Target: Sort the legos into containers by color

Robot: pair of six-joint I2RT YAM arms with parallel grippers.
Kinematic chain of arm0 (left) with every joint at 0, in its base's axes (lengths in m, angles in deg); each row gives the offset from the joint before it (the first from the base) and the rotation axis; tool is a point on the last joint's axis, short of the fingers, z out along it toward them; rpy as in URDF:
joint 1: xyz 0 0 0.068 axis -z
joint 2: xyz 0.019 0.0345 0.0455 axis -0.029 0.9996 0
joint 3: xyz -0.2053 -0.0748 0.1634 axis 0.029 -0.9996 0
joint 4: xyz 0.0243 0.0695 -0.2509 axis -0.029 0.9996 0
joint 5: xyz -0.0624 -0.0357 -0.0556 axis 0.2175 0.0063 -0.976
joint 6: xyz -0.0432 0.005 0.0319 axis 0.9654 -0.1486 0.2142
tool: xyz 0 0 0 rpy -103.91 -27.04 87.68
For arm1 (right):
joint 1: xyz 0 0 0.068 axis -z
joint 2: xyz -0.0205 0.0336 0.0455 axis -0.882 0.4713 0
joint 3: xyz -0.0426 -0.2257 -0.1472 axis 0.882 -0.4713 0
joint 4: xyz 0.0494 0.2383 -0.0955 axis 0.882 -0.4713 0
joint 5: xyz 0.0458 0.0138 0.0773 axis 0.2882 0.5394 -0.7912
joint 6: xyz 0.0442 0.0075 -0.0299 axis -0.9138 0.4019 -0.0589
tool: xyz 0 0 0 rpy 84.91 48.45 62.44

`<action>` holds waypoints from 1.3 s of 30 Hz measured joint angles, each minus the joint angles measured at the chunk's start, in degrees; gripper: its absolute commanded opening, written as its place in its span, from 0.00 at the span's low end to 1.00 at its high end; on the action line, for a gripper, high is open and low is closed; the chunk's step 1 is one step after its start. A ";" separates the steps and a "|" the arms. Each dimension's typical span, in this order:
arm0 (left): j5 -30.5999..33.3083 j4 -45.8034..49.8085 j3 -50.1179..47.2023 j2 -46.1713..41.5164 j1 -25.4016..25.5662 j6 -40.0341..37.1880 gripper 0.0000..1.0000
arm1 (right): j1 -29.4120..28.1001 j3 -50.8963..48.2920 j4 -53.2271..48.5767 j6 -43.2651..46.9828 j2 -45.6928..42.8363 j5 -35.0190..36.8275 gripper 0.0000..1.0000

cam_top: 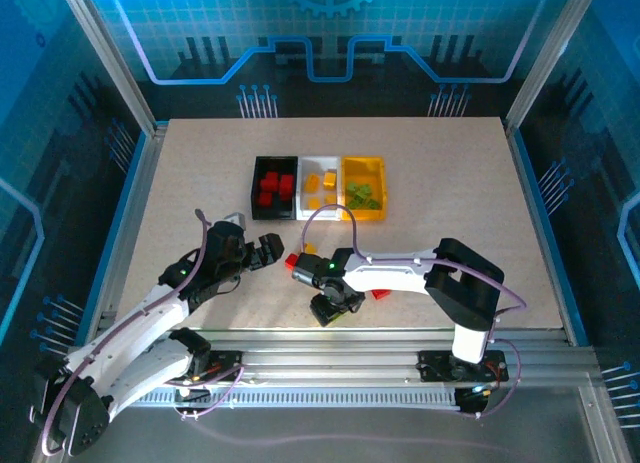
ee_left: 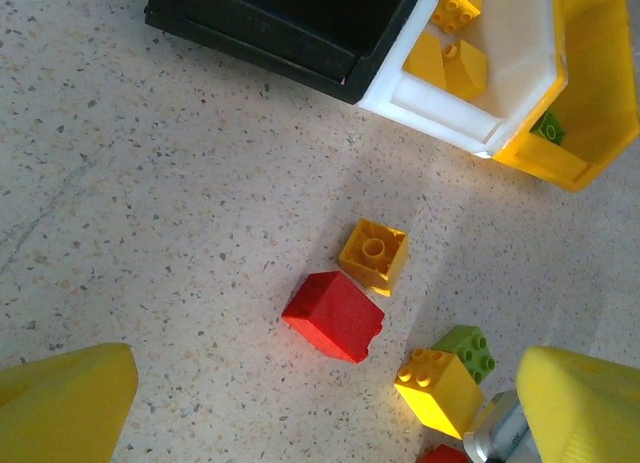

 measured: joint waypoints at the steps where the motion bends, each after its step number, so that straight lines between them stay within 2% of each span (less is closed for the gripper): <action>1: -0.04 -0.02 0.00 0.17 0.00 0.00 0.99 | 0.07 -0.33 0.26 -0.02 -0.20 0.11 0.70; 5: -0.09 0.00 0.00 0.90 -0.04 0.00 0.99 | 0.92 -2.89 0.59 -0.24 -2.67 1.46 0.69; 11: -0.59 -0.02 0.00 1.29 -0.15 0.00 0.99 | 4.39 -5.29 -0.68 -0.24 -11.04 4.42 0.69; 15: -1.14 -0.24 0.00 1.29 -0.26 0.00 0.99 | 10.78 -4.70 -0.66 1.05 -17.68 5.86 0.69; 18: -1.18 -0.39 0.00 1.29 -0.26 0.02 0.99 | 17.94 -1.25 0.04 2.71 -18.49 6.21 0.69; 23: -2.16 -0.42 0.00 1.75 -0.33 0.07 0.99 | 27.63 10.32 2.95 4.59 -12.28 6.91 0.69; 30: -3.72 -0.46 0.00 2.47 -0.37 0.24 0.99 | 35.17 28.04 4.31 5.20 6.60 7.78 0.71; 36: -4.81 -1.14 0.00 2.89 -0.37 0.24 0.99 | 37.09 37.00 1.27 6.01 15.43 8.55 0.90; 39: -5.31 -1.75 0.07 4.50 -0.37 0.22 0.99 | 37.13 38.14 1.05 6.21 15.39 8.41 0.92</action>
